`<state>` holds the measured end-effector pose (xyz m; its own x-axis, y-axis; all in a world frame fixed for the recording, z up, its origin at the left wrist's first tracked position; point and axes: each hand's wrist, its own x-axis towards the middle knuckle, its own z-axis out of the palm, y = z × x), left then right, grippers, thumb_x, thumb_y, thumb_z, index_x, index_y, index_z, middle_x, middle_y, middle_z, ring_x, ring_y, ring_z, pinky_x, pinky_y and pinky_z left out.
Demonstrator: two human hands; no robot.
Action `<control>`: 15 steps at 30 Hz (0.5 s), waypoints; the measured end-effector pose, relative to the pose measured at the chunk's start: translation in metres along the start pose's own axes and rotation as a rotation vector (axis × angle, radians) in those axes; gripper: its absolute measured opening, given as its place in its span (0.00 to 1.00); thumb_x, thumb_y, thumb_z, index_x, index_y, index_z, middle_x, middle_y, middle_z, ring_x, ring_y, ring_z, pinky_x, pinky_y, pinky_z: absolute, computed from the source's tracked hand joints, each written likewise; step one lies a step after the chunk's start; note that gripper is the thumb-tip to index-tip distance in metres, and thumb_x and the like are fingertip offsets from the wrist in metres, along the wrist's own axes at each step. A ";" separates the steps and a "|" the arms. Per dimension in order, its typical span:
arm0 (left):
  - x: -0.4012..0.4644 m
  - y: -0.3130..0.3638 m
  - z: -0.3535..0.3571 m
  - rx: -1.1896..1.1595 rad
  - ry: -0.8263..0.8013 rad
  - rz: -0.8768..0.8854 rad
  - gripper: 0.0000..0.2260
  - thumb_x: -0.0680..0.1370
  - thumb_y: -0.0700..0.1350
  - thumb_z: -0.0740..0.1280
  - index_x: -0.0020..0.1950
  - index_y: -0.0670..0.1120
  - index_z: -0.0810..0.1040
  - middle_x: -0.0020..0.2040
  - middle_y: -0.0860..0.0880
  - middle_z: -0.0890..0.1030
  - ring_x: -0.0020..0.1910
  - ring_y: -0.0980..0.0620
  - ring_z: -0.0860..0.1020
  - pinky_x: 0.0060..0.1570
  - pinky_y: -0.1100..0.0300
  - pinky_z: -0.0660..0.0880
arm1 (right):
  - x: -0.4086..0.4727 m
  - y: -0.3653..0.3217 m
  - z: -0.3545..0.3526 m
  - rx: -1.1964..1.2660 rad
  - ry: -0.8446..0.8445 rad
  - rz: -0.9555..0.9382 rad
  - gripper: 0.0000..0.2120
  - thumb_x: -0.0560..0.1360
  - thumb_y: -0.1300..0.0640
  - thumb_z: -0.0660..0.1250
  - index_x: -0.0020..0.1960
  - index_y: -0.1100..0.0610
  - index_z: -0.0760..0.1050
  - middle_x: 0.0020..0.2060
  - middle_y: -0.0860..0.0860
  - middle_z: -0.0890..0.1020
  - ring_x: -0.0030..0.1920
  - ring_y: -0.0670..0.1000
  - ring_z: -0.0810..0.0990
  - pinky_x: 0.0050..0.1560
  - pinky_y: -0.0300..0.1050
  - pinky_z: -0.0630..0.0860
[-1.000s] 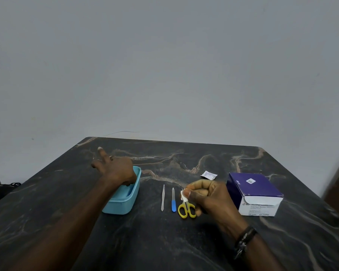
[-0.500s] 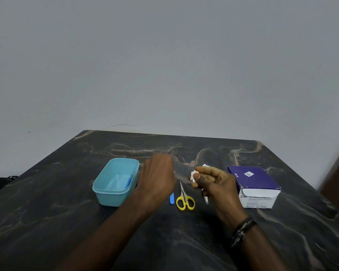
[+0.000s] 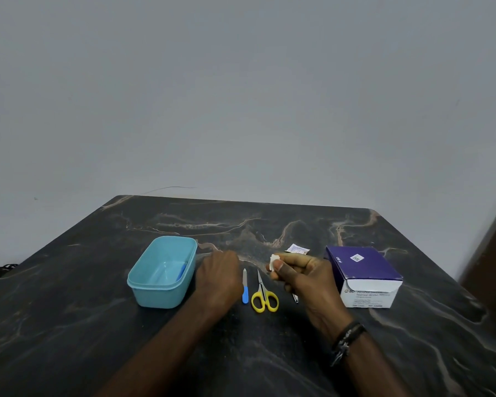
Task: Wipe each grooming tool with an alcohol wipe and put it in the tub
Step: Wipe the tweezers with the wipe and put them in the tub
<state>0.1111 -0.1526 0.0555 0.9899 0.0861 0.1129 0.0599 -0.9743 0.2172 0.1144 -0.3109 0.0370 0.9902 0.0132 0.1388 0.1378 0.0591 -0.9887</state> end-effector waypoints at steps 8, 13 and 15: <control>0.008 -0.001 0.011 -0.277 0.256 0.079 0.10 0.79 0.49 0.64 0.43 0.45 0.79 0.38 0.49 0.81 0.38 0.52 0.79 0.40 0.57 0.76 | 0.003 0.003 -0.001 0.027 0.022 0.035 0.05 0.75 0.64 0.69 0.50 0.62 0.82 0.34 0.53 0.86 0.34 0.45 0.82 0.30 0.35 0.73; 0.008 0.001 0.025 -0.866 0.225 0.140 0.06 0.78 0.47 0.67 0.45 0.46 0.79 0.34 0.51 0.82 0.29 0.53 0.82 0.31 0.56 0.81 | 0.007 0.006 -0.004 0.055 0.061 0.052 0.04 0.75 0.63 0.70 0.49 0.61 0.82 0.34 0.53 0.86 0.34 0.46 0.81 0.32 0.36 0.72; 0.004 0.003 0.030 -1.035 0.139 0.133 0.04 0.78 0.44 0.68 0.48 0.44 0.78 0.36 0.45 0.83 0.29 0.50 0.83 0.31 0.53 0.82 | 0.008 0.005 -0.004 0.076 0.082 0.046 0.05 0.75 0.64 0.69 0.49 0.63 0.82 0.33 0.52 0.85 0.33 0.45 0.80 0.31 0.36 0.72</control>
<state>0.1190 -0.1614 0.0277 0.9530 0.0785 0.2926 -0.2521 -0.3300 0.9097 0.1230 -0.3148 0.0330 0.9944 -0.0634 0.0850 0.0930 0.1356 -0.9864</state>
